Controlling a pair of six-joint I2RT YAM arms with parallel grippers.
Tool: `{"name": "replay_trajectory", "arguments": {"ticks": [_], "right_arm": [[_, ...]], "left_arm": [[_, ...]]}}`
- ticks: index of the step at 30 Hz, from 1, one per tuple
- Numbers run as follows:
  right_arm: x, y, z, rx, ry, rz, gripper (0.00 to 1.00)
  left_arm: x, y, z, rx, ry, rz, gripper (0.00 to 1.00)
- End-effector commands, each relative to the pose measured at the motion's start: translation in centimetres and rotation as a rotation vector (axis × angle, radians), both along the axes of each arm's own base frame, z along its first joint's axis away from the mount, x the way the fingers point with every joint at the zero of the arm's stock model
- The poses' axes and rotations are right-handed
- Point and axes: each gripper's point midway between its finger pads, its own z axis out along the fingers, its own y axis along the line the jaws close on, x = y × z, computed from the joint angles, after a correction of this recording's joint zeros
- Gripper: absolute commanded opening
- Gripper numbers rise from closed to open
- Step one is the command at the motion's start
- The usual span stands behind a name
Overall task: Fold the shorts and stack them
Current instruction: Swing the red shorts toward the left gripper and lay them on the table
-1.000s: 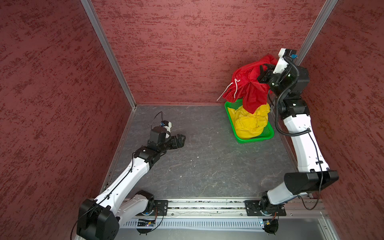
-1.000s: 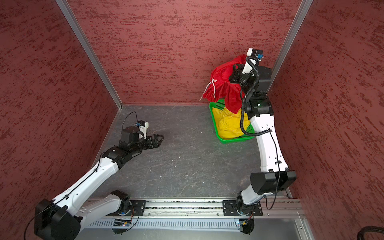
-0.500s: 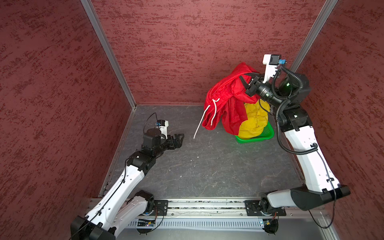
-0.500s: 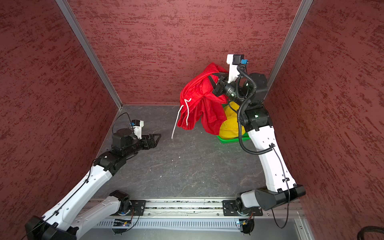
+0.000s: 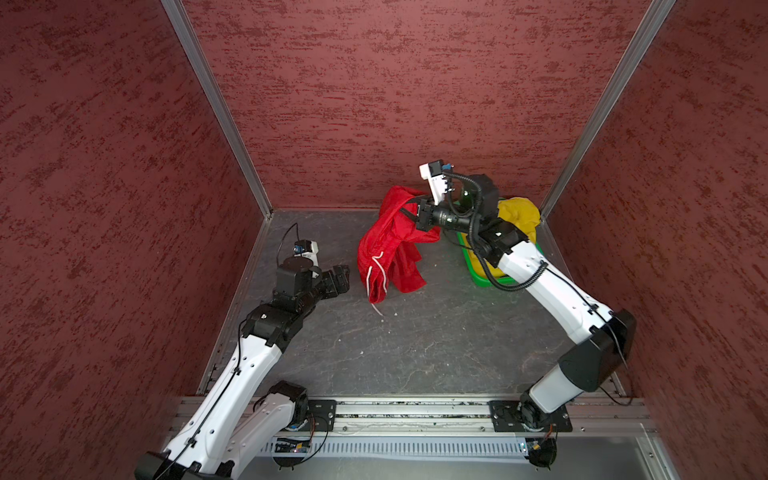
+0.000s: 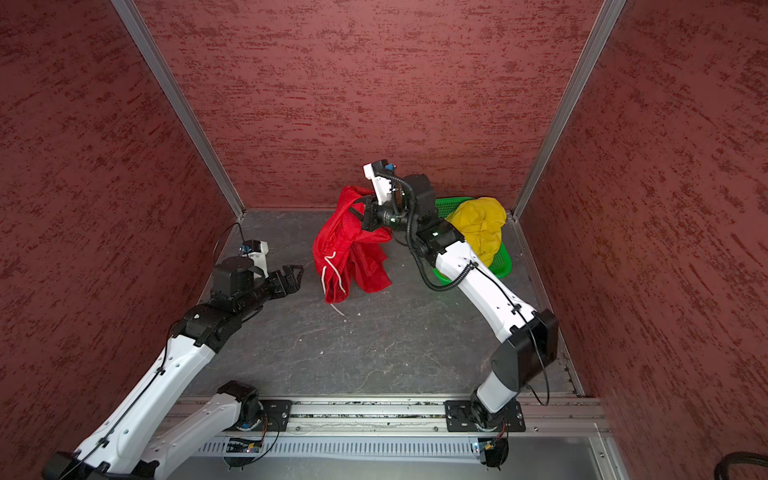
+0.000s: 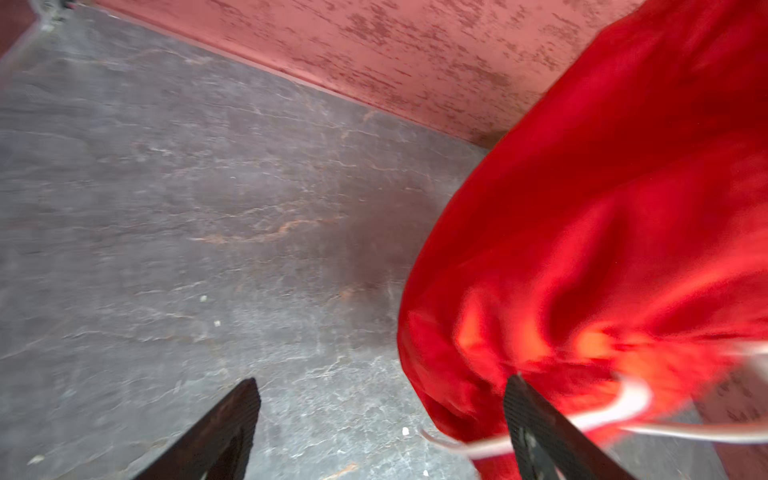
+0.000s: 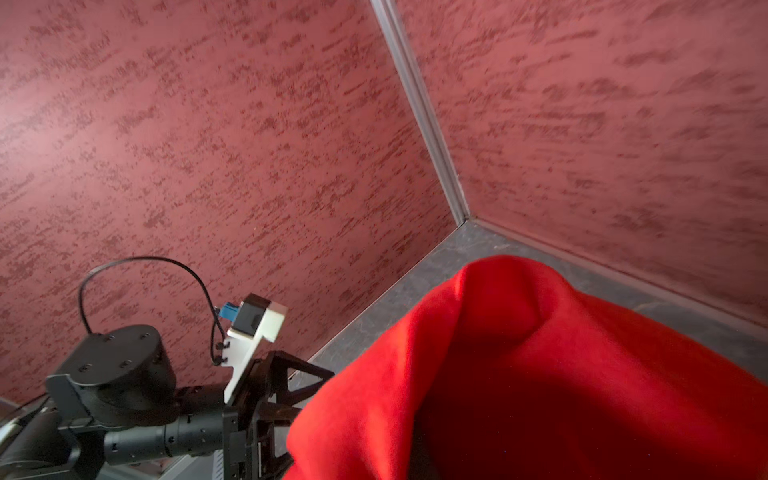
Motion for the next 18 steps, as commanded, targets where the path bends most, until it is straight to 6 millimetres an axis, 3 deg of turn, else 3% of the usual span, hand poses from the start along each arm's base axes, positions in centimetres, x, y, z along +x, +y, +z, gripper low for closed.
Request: {"name": "replay_trajectory", "arguments": {"ticks": [1,5,9,13,18], "right_arm": [[-2.6,3.9,3.1,0.082,-0.089,0.158,0.00],[-4.4,6.7,3.1,0.104,-0.091,0.269,0.00],[-4.2,5.7,2.3,0.136,-0.095,0.224,0.00],[-1.0,2.9,-3.4,0.116,0.034,0.084,0.00],[3.7,-2.0,-14.0,0.059,0.253,-0.098,0.00]], "left_arm": [[-0.6,2.3,2.0,0.043,-0.033,0.096,0.92],[-1.8,4.1,3.8,0.089,-0.067,0.153,0.92],[-2.4,4.6,5.1,0.114,-0.096,0.157,0.92],[-2.0,3.7,4.4,0.114,-0.092,0.107,0.92],[-0.8,1.4,1.0,0.062,-0.012,0.018,0.91]]}}
